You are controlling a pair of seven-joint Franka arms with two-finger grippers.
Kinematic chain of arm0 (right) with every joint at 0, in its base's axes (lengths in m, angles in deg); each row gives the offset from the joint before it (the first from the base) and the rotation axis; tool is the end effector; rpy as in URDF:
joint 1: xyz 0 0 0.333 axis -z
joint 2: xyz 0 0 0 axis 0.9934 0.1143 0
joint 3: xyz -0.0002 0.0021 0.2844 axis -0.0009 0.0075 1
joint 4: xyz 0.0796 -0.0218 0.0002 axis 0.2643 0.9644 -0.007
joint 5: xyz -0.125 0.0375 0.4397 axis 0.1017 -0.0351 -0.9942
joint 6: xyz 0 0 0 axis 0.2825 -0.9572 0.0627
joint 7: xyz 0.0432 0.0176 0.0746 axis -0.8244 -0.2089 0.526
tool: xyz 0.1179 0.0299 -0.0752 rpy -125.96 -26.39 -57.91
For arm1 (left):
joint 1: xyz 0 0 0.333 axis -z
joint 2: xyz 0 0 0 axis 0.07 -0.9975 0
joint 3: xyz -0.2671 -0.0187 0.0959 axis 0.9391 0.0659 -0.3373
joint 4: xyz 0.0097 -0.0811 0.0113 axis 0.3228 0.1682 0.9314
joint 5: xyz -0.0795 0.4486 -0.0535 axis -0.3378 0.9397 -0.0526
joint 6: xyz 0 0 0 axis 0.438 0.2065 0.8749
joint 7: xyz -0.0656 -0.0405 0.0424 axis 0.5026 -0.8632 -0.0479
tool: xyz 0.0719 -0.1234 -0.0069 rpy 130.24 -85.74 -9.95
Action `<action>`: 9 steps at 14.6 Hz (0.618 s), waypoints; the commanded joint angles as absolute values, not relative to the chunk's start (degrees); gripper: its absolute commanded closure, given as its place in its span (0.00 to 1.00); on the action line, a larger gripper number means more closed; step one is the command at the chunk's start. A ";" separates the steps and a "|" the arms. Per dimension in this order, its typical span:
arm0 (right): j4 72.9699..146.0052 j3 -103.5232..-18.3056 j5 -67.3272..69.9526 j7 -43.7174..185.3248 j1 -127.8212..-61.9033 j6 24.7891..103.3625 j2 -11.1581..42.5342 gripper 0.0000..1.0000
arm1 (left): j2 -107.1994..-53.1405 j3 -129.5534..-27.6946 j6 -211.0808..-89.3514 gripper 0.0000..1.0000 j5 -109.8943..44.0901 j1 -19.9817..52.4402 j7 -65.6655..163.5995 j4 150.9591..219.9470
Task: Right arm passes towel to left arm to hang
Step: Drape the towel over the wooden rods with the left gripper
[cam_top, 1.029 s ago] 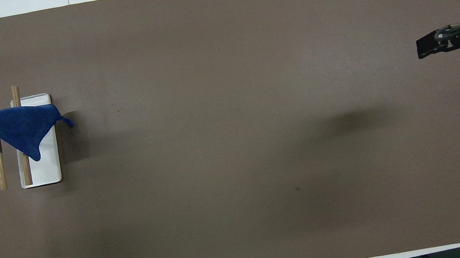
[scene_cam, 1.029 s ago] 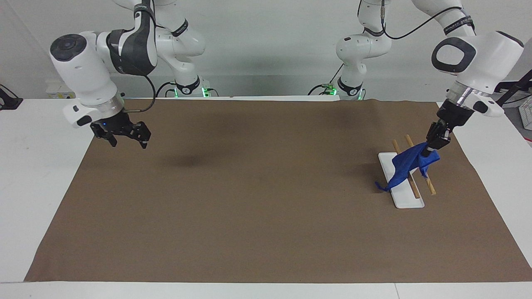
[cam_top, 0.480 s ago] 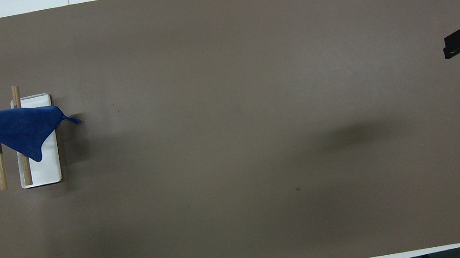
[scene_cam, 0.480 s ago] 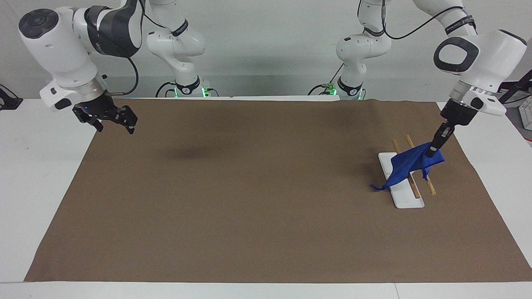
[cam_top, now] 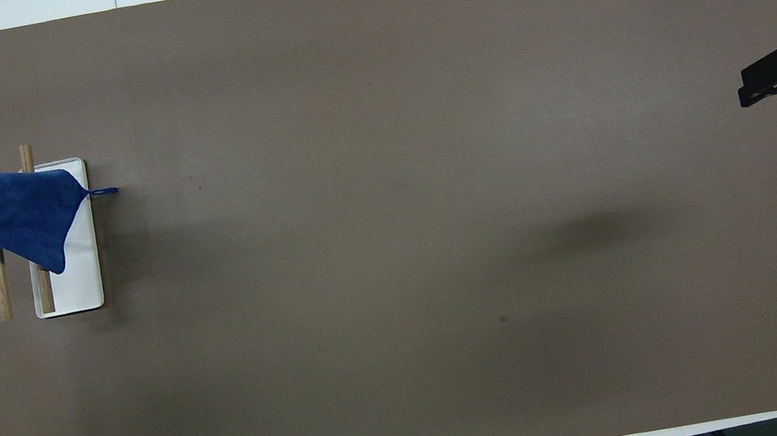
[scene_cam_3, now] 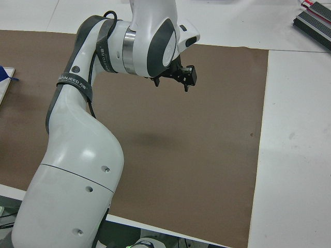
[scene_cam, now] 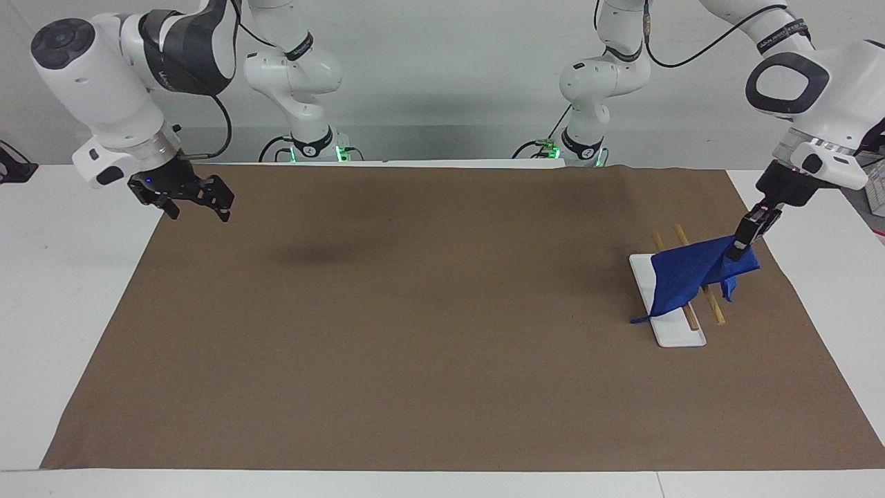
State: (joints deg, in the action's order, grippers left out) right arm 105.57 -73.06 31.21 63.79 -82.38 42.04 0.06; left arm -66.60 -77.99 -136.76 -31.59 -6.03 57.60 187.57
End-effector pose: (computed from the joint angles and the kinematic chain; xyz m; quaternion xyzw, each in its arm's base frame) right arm 0.6139 -0.0629 0.4784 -0.9984 0.0438 0.0344 0.0085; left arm 0.6461 0.0445 0.4589 0.9508 0.2019 0.1458 0.1844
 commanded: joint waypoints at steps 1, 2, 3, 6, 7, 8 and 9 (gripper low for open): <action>104.79 -73.12 30.14 62.81 -82.29 41.22 0.26 0.00 | -67.83 -77.78 -135.41 1.00 -31.76 -8.11 61.95 186.03; 104.79 -73.30 30.14 62.89 -82.38 41.57 0.17 0.00 | -68.00 -77.78 -135.58 1.00 -31.76 -8.20 62.12 186.12; 104.70 -73.39 30.14 62.89 -82.38 41.66 0.00 0.00 | -68.17 -77.87 -136.02 1.00 -31.67 -8.20 64.13 186.12; 105.05 -73.13 30.14 62.89 -82.38 41.58 -1.14 0.00 | -68.53 -77.87 -138.22 1.00 -31.76 -8.55 71.87 186.29; 105.14 -73.12 30.14 62.98 -82.38 41.23 -1.15 0.00 | -68.70 -77.87 -138.22 1.00 -31.67 -9.25 72.66 186.29; 105.23 -73.04 30.14 62.98 -82.38 41.14 -1.23 0.00 | -69.40 -77.87 -138.39 1.00 -31.67 -9.52 75.72 186.21; 105.23 -73.04 30.14 62.98 -82.38 41.05 -1.24 0.00 | -69.49 -77.87 -138.48 1.00 -31.67 -9.52 79.40 185.77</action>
